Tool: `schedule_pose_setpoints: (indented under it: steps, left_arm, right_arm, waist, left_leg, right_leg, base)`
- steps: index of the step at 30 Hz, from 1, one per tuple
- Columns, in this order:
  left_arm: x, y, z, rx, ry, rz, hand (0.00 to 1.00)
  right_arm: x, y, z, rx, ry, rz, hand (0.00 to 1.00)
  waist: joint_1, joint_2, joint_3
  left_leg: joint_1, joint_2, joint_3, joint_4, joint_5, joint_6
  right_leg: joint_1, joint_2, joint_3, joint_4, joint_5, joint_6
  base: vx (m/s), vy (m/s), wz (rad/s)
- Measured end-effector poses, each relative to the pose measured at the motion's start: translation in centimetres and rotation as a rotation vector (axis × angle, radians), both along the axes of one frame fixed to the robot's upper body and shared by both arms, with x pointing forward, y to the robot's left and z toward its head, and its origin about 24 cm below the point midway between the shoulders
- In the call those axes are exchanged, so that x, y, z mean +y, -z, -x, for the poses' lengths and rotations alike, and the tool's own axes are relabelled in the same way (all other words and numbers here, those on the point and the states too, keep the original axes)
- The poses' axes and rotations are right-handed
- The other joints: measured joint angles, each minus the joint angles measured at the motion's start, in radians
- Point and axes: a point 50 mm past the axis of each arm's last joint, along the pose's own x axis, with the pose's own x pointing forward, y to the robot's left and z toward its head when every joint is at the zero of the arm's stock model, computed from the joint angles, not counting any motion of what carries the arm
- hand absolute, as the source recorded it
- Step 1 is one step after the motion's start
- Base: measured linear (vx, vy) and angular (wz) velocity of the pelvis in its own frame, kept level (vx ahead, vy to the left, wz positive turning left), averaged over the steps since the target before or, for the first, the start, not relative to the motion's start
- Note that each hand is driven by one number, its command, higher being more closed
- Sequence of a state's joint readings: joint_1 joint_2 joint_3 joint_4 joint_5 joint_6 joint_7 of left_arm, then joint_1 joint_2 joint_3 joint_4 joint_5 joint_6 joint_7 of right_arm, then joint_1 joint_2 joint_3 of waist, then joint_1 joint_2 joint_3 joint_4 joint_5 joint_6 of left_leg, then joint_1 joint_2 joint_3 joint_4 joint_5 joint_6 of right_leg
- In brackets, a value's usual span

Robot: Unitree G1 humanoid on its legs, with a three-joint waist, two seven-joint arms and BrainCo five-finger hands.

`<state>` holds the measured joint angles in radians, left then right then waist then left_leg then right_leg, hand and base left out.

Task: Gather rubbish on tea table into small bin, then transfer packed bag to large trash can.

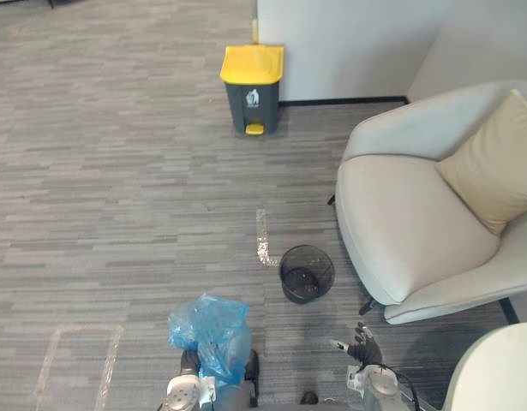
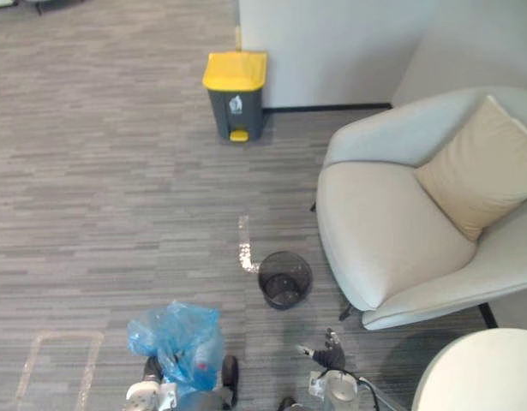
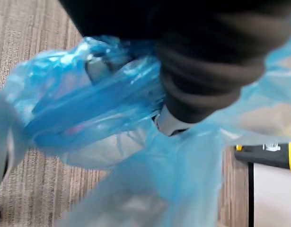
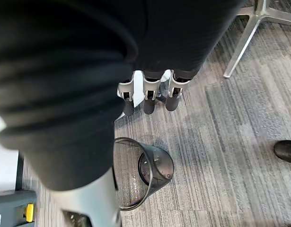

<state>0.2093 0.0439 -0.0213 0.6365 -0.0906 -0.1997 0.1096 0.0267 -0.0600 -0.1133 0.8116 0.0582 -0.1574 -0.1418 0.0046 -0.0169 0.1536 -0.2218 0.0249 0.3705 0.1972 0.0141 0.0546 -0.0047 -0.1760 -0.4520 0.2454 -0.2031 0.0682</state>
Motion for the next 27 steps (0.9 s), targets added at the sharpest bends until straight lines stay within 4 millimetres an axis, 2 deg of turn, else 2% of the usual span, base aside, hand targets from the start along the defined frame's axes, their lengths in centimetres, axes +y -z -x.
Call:
schedule_pose_setpoints:
  steps: [2, 3, 4, 5, 6, 8, 9, 11, 12, 13, 14, 15, 16, 17, 18, 19, 20, 21, 22, 23, 24, 25, 26, 27]
  left_arm:
    - [0.4, -0.2, -0.1, -0.008, 0.002, -0.013, 1.0]
    - [0.4, -0.5, -0.6, -0.026, 0.017, -0.02, 1.0]
    - [0.2, -0.7, -1.0, -0.044, 0.021, -0.017, 1.0]
    - [-0.4, -0.8, -1.5, -0.048, 0.047, -0.01, 1.0]
    - [-0.7, -0.9, -1.7, -0.054, 0.059, -0.006, 1.0]
    - [-1.5, -1.2, -2.6, -0.08, 0.096, 0.001, 1.0]
    - [-1.4, -1.3, -2.8, -0.087, 0.099, -0.003, 1.0]
    - [-1.4, -1.4, -3.0, -0.091, 0.109, -0.007, 1.0]
    - [-1.5, -1.2, -2.6, -0.076, 0.116, -0.005, 1.0]
    - [-1.7, -0.9, -2.0, -0.058, 0.135, -0.008, 1.0]
    - [-1.7, -0.8, -1.7, -0.051, 0.143, -0.01, 1.0]
    - [-1.7, -0.7, -1.5, -0.037, 0.164, -0.017, 1.0]
    - [-1.6, -0.7, -1.5, -0.031, 0.19, -0.033, 1.0]
    - [-1.6, -0.7, -1.5, -0.033, 0.187, -0.034, 1.0]
    - [-1.4, -1.0, -1.9, -0.051, 0.19, -0.043, 1.0]
    - [-1.5, -1.1, -2.5, -0.059, 0.196, -0.046, 1.0]
    - [-1.6, -1.2, -2.7, -0.061, 0.202, -0.048, 1.0]
    - [-1.9, -1.3, -3.0, -0.071, 0.217, -0.048, 1.0]
    - [-2.4, -1.5, -3.4, -0.082, 0.234, -0.045, 1.0]
    - [-2.7, -1.8, -4.0, -0.102, 0.243, -0.039, 1.0]
    - [-2.8, -1.9, -4.2, -0.109, 0.244, -0.04, 1.0]
    - [-2.4, -1.9, -4.2, -0.111, 0.243, -0.05, 1.0]
    - [-2.2, -1.9, -4.1, -0.108, 0.241, -0.056, 1.0]
    - [-1.6, -1.6, -3.3, -0.085, 0.231, -0.07, 1.0]
  right_arm:
    - [0.3, -0.2, -0.3, -0.013, -0.015, 0.003, 0.0]
    - [0.5, -0.2, -0.4, -0.014, -0.018, 0.0, 0.0]
    - [0.6, -0.2, -0.4, -0.013, -0.018, 0.0, 0.0]
    - [0.6, -0.2, -0.4, -0.009, -0.012, 0.003, 0.0]
    - [0.5, 0.0, -0.1, 0.002, -0.008, 0.004, 0.0]
    - [0.3, 0.4, 0.8, 0.035, 0.001, 0.008, 0.0]
    - [0.5, 0.4, 0.8, 0.036, 0.001, 0.002, 0.0]
    - [0.8, 0.5, 0.9, 0.042, -0.007, -0.004, 0.0]
    - [0.8, 0.6, 0.9, 0.046, -0.01, -0.004, 0.0]
    - [0.9, 0.6, 0.9, 0.05, -0.018, -0.002, 0.0]
    - [1.0, 0.6, 1.0, 0.052, -0.026, -0.001, 0.0]
    - [1.4, 0.6, 0.8, 0.048, -0.047, -0.003, 0.0]
    - [1.9, 0.6, 0.6, 0.049, -0.076, -0.009, 0.0]
    - [2.0, 0.7, 0.9, 0.057, -0.085, -0.012, 0.0]
    - [2.5, 0.6, 0.8, 0.042, -0.097, -0.022, 0.0]
    - [2.6, 0.5, 0.4, 0.033, -0.102, -0.027, 0.0]
    - [2.6, 0.4, 0.3, 0.031, -0.104, -0.026, 0.0]
    - [2.3, 0.3, 0.2, 0.025, -0.105, -0.017, 0.0]
    - [1.9, 0.2, 0.1, 0.021, -0.104, -0.006, 0.0]
    - [1.5, 0.2, 0.1, 0.025, -0.104, 0.007, 0.0]
    - [1.4, 0.3, 0.2, 0.028, -0.101, 0.006, 0.0]
    - [1.5, 0.3, 0.4, 0.031, -0.101, 0.003, 0.0]
    - [1.6, 0.4, 0.4, 0.032, -0.104, 0.001, 0.0]
    - [1.8, 0.6, 0.9, 0.046, -0.106, -0.008, 0.0]
  waist:
    - [0.003, -0.011, -0.007]
    - [-0.007, -0.02, -0.015]
    - [-0.011, -0.014, -0.019]
    - [-0.023, 0.002, -0.016]
    - [-0.027, 0.003, -0.018]
    - [-0.036, 0.013, -0.022]
    - [-0.037, 0.01, -0.023]
    - [-0.037, 0.006, -0.016]
    - [-0.032, 0.006, -0.015]
    - [-0.023, -0.001, -0.008]
    - [-0.022, -0.002, 0.0]
    - [-0.022, 0.004, 0.014]
    - [-0.031, 0.012, 0.018]
    - [-0.043, 0.007, 0.02]
    - [-0.056, 0.004, 0.026]
    - [-0.056, 0.005, 0.046]
    - [-0.058, 0.0, 0.046]
    - [-0.07, 0.001, 0.047]
    - [-0.08, 0.018, 0.05]
    - [-0.091, 0.035, 0.059]
    - [-0.094, 0.035, 0.059]
    - [-0.097, 0.036, 0.06]
    - [-0.099, 0.032, 0.057]
    - [-0.106, 0.013, 0.045]
  left_leg:
    - [0.021, -0.023, 0.007, -0.012, 0.0, -0.001]
    - [0.035, -0.031, 0.043, -0.057, -0.033, 0.007]
    - [0.042, 0.006, 0.15, -0.04, -0.126, 0.023]
    - [0.032, 0.07, 0.271, 0.055, -0.17, 0.03]
    - [0.027, 0.09, 0.288, 0.082, -0.176, 0.016]
    - [0.008, 0.076, 0.257, 0.13, -0.193, 0.012]
    - [-0.007, 0.066, 0.23, 0.147, -0.201, 0.013]
    - [-0.02, 0.052, 0.183, 0.181, -0.267, 0.026]
    - [-0.012, 0.041, 0.165, 0.198, -0.295, 0.034]
    - [0.016, 0.017, 0.157, 0.197, -0.317, 0.045]
    - [0.03, 0.007, 0.15, 0.193, -0.323, 0.05]
    - [0.056, -0.01, 0.131, 0.171, -0.327, 0.053]
    - [0.104, -0.032, 0.115, 0.085, -0.337, 0.036]
    - [0.129, -0.03, 0.134, 0.064, -0.363, -0.004]
    - [0.132, 0.004, 0.12, 0.149, -0.38, 0.052]
    - [0.176, -0.03, 0.083, 0.108, -0.371, 0.012]
    - [0.195, -0.049, 0.079, 0.082, -0.369, 0.014]
    - [0.225, -0.063, 0.063, 0.051, -0.364, 0.02]
    - [0.256, -0.073, 0.03, 0.027, -0.364, 0.024]
    - [0.298, -0.076, -0.031, -0.003, -0.364, 0.023]
    - [0.314, -0.078, -0.058, -0.017, -0.366, 0.021]
    - [0.359, -0.08, -0.117, -0.024, -0.382, -0.009]
    - [0.371, -0.08, -0.134, -0.012, -0.389, -0.022]
    - [0.383, -0.079, -0.155, 0.067, -0.414, -0.066]
  right_leg:
    - [0.009, -0.018, 0.016, -0.055, 0.041, -0.012]
    - [0.025, -0.042, -0.013, -0.062, 0.036, 0.006]
    - [0.025, -0.037, -0.043, -0.066, 0.029, 0.015]
    - [0.041, -0.045, -0.086, -0.057, 0.025, 0.023]
    - [0.048, -0.047, -0.106, -0.054, 0.025, 0.023]
    - [0.078, -0.065, -0.153, -0.045, 0.028, 0.041]
    - [0.074, -0.076, -0.174, -0.019, 0.028, 0.048]
    - [0.068, -0.112, -0.203, 0.08, 0.024, 0.059]
    - [0.045, -0.15, -0.195, 0.192, 0.024, 0.061]
    - [-0.013, -0.217, -0.15, 0.37, 0.055, 0.031]
    - [-0.051, -0.236, -0.111, 0.451, 0.077, -0.031]
    - [-0.138, -0.215, 0.015, 0.601, 0.067, -0.105]
    - [-0.226, -0.115, 0.147, 0.688, 0.025, -0.047]
    - [-0.253, -0.085, 0.17, 0.69, 0.005, -0.031]
    - [-0.312, -0.058, 0.161, 0.689, -0.022, -0.019]
    - [-0.376, -0.036, 0.155, 0.628, -0.049, 0.005]
    - [-0.391, -0.031, 0.152, 0.574, -0.048, 0.004]
    - [-0.416, -0.003, 0.133, 0.464, -0.044, -0.003]
    - [-0.445, 0.03, 0.114, 0.36, -0.025, -0.005]
    - [-0.457, 0.066, 0.096, 0.198, 0.043, -0.006]
    - [-0.457, 0.079, 0.094, 0.146, 0.074, -0.009]
    - [-0.483, 0.1, 0.108, 0.126, 0.136, -0.058]
    - [-0.488, 0.103, 0.104, 0.142, 0.153, -0.083]
    - [-0.483, 0.118, 0.086, 0.149, 0.208, -0.174]
  base:
    - [-0.01, 0.144, 0.1]
    - [-0.02, 0.114, 0.15]
    - [0.04, 0.171, 0.49]
    - [0.07, 0.117, 0.52]
    - [0.08, 0.118, 0.78]
    - [0.05, 0.159, 0.72]
    - [0.05, 0.218, 0.79]
    - [0.07, 0.263, 0.7]
    - [0.09, 0.318, 0.46]
    - [0.09, 0.268, 0.3]
    - [0.11, 0.26, 0.24]
    - [0.14, 0.229, 0.43]
    - [0.18, 0.208, 0.55]
    - [0.31, 0.136, 0.7]
    - [0.49, 0.015, 0.57]
    - [0.42, -0.015, 0.51]
    - [0.41, -0.001, 0.46]
    - [0.26, 0.061, 0.61]
    - [0.58, 0.135, 1.12]
    - [0.53, 0.11, 1.16]
    - [0.84, 0.099, 1.5]
    - [0.52, 0.025, 1.12]
    - [0.86, -0.059, 1.4]
    - [0.46, -0.068, 0.82]
